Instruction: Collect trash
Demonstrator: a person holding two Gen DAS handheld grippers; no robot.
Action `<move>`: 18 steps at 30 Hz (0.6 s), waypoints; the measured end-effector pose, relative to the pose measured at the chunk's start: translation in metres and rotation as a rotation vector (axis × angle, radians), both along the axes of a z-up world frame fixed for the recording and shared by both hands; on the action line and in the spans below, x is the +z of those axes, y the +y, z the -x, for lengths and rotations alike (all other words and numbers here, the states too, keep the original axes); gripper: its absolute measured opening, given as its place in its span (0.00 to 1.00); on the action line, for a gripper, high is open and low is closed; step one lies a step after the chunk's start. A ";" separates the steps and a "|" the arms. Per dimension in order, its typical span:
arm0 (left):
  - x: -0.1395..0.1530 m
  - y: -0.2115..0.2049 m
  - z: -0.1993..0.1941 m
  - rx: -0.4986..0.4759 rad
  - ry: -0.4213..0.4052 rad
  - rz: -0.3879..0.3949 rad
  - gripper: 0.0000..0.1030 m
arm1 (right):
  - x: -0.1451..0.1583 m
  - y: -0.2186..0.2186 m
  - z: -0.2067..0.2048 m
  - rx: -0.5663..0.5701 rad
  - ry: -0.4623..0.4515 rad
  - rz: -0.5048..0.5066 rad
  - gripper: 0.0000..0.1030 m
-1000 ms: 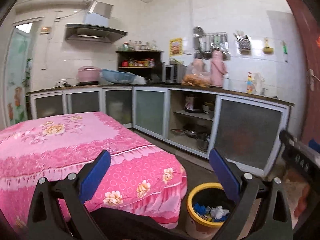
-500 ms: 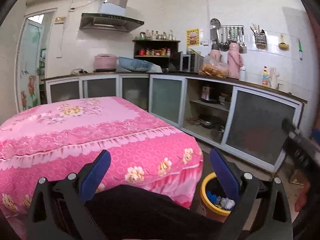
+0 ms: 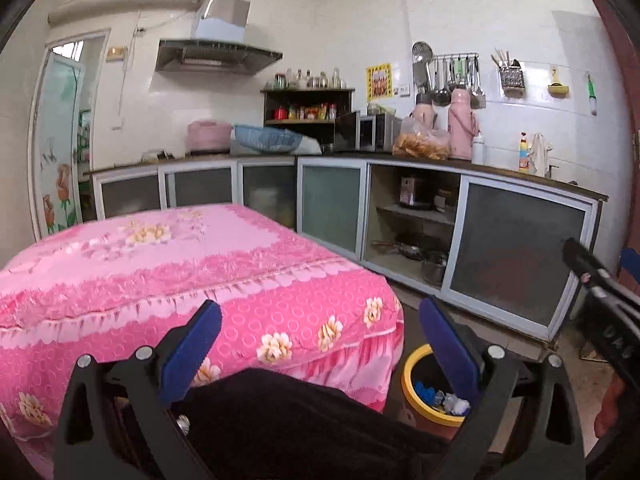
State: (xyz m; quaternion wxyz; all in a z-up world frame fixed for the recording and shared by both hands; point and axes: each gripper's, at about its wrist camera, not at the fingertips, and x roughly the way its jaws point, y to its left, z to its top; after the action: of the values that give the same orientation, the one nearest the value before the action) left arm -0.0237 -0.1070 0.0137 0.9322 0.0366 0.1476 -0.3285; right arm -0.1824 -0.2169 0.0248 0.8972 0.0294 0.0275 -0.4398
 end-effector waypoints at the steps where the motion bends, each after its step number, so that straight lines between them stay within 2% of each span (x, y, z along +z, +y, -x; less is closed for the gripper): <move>1: -0.001 0.000 -0.001 0.001 0.008 0.002 0.92 | 0.000 0.000 0.002 0.001 -0.008 -0.001 0.92; 7: -0.007 -0.004 -0.006 0.005 0.045 -0.011 0.92 | 0.000 -0.001 -0.002 0.000 0.004 -0.010 0.92; 18: -0.010 -0.006 -0.002 -0.007 0.035 -0.009 0.92 | -0.005 -0.006 -0.007 -0.011 0.030 -0.040 0.92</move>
State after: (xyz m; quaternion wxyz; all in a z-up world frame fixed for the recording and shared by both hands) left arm -0.0217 -0.1135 0.0042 0.9281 0.0355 0.1651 -0.3320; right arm -0.1752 -0.2229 0.0195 0.8933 0.0409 0.0499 -0.4447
